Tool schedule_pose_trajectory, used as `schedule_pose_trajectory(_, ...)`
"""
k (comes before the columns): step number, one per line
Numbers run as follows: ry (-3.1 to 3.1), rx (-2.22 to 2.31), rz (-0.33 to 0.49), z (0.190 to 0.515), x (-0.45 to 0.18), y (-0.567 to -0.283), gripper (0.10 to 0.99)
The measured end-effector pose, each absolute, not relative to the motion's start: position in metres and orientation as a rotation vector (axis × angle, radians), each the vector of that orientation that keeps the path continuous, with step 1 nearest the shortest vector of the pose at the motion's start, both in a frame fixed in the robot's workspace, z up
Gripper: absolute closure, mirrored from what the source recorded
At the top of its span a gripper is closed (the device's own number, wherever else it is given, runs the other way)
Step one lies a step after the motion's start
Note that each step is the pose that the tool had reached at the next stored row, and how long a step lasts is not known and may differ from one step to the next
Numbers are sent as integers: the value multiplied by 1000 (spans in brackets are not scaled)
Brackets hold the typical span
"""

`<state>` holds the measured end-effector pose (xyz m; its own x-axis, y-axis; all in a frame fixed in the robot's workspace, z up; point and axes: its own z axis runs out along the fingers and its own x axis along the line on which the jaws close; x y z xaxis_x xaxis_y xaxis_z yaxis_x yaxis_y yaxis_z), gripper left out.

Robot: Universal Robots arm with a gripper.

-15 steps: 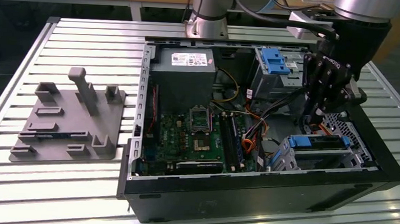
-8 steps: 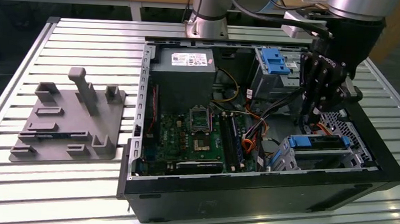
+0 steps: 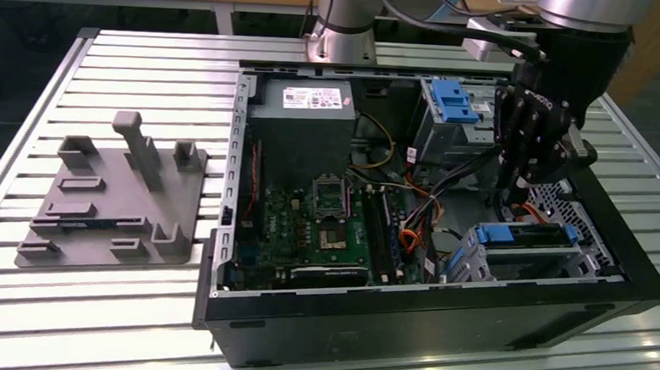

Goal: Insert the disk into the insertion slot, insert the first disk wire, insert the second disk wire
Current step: 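Insert the second disk wire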

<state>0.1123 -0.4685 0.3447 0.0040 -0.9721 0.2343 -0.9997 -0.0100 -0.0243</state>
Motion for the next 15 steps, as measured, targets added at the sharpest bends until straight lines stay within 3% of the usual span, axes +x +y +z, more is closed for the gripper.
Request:
schedule_pose_trajectory(6, -2096, 2110, 287, 344, 112, -468, 788)
schedule_pose_trajectory(8, -2095, 2109, 289, 344, 112, -468, 867)
schedule_pose_trajectory(10, -2095, 2109, 291, 343, 112, -468, 867)
schedule_pose_trajectory(11, -2094, 2108, 292, 343, 112, -468, 933)
schedule_pose_trajectory(15, -2093, 2107, 294, 342, 112, -468, 933)
